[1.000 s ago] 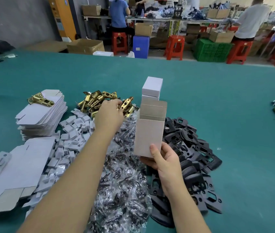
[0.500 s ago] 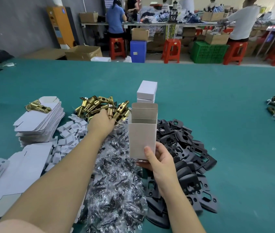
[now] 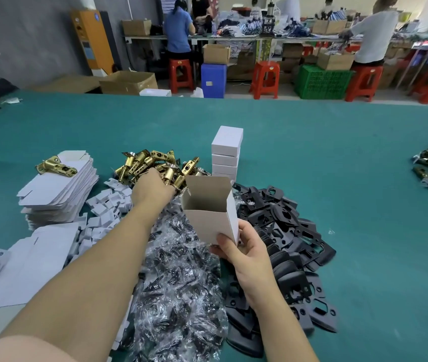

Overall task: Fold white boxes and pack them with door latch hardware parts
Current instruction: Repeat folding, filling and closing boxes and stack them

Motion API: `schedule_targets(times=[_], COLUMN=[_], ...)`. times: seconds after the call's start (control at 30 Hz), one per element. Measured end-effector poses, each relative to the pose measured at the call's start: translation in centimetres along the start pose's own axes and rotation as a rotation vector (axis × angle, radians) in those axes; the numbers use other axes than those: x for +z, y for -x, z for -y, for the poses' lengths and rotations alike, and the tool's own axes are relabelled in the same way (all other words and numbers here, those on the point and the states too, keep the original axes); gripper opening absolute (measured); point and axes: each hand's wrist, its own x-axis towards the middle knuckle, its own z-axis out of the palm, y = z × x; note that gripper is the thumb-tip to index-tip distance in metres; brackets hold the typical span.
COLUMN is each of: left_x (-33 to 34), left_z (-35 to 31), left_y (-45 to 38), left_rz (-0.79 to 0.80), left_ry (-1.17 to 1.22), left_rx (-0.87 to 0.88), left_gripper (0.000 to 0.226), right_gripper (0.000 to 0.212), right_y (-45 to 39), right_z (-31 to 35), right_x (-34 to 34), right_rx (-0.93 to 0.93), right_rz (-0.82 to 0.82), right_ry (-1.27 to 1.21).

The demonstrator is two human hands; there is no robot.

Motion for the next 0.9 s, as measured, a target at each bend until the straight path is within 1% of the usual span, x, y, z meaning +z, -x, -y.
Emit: schedule_targets(times=[0.13, 0.2, 0.33, 0.47, 0.53, 0.6, 0.7, 0.73, 0.8, 0.9], left_x=[-0.4, -1.0, -1.9, -3.4, -5.2, -7.7, -12.4, -14.0, -16.6, -18.5], left_z=[0.4, 0.5, 0.8, 0.8, 0.1, -0.9, -2.0, -2.2, -2.4, -3.1], left_y=[-0.4, -0.7, -0.9, -0.4, 0.1, 0.7, 2.4, 3.3, 5.5, 8.7], left_rz=[-0.063, -0.107, -0.15, -0.235, -0.264, -0.267, -0.293, -0.267, -0.154, 0.019], left_ry=[0.211, 0.271, 0.26, 0.212, 0.234, 0.299, 0.505, 0.615, 0.802, 0.878], left_rx=[0.093, 0.148, 0.264, 0.378, 0.419, 0.447, 0.485, 0.5, 0.533, 0.599], left_gripper=[0.025, 0.024, 0.024, 0.016, 0.016, 0.02, 0.023, 0.024, 0.021, 0.019], right_gripper=[0.03, 0.029, 0.03, 0.037, 0.04, 0.038, 0.036, 0.037, 0.035, 0.029], right_y=[0.0, 0.0, -0.1, -0.1, -0.1, 0.0, 0.0, 0.0, 0.0, 0.2], right_z=[0.1, 0.1, 0.0, 0.1, 0.2, 0.2, 0.4, 0.4, 0.4, 0.4], right_x=[0.0, 0.1, 0.1, 0.3, 0.3, 0.3, 0.3, 0.3, 0.4, 0.5], right_rx=[0.005, 0.011, 0.022, 0.02, 0.03, 0.037, 0.044, 0.051, 0.064, 0.067], right_rz=[0.007, 0.01, 0.016, 0.027, 0.028, 0.023, 0.03, 0.036, 0.033, 0.033], right_ry=[-0.004, -0.005, -0.043, -0.078, -0.085, -0.099, -0.109, -0.108, -0.093, -0.056])
